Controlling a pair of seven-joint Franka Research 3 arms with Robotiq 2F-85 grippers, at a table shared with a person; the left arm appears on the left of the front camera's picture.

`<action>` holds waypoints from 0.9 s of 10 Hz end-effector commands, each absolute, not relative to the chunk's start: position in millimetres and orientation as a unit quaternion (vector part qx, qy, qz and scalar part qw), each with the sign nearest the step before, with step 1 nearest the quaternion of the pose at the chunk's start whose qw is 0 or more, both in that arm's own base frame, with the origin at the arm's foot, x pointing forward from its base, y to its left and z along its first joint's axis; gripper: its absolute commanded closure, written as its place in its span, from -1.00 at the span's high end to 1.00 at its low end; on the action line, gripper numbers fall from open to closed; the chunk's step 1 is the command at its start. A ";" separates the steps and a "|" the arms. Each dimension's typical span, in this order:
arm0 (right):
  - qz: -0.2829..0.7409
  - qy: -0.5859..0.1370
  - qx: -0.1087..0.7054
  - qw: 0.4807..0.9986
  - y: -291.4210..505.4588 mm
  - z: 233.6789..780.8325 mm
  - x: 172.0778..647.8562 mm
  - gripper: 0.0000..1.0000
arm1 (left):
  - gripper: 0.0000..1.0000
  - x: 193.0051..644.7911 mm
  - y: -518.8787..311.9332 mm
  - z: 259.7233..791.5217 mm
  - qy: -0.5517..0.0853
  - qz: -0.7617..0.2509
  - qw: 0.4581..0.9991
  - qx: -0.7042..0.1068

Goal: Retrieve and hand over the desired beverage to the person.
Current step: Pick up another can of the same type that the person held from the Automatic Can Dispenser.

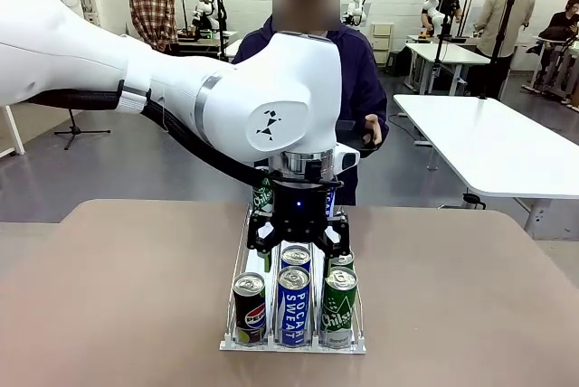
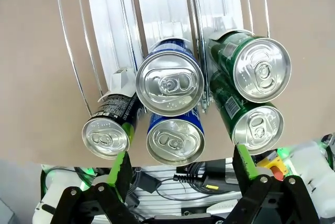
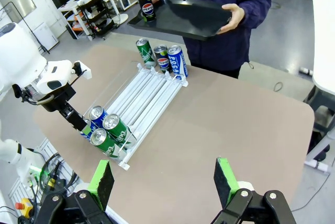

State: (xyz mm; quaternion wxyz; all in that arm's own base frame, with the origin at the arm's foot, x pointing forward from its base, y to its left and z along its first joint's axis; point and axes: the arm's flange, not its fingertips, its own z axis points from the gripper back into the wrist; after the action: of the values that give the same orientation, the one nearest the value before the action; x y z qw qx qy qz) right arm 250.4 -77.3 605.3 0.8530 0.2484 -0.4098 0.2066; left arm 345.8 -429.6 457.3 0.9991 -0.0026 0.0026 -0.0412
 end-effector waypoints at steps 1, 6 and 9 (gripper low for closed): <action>0.213 -0.409 0.262 0.847 -76.5 604.3 252.5 1.00 | 1.00 344.2 -427.9 452.8 -0.006 -0.028 1.000 0.004; 0.213 -0.409 0.262 0.847 -76.5 604.3 252.5 1.00 | 1.00 348.3 -424.9 435.1 0.008 -0.026 1.000 0.015; 0.213 -0.409 0.262 0.847 -76.5 604.3 252.5 1.00 | 1.00 351.3 -423.9 427.4 0.015 -0.025 0.999 0.018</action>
State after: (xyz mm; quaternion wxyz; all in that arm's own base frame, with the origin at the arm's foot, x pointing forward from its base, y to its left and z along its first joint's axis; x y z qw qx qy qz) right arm 250.4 -77.3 605.3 0.8530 0.2484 -0.4098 0.2066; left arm 352.1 -423.2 431.5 0.9990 0.0111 0.0248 -0.0343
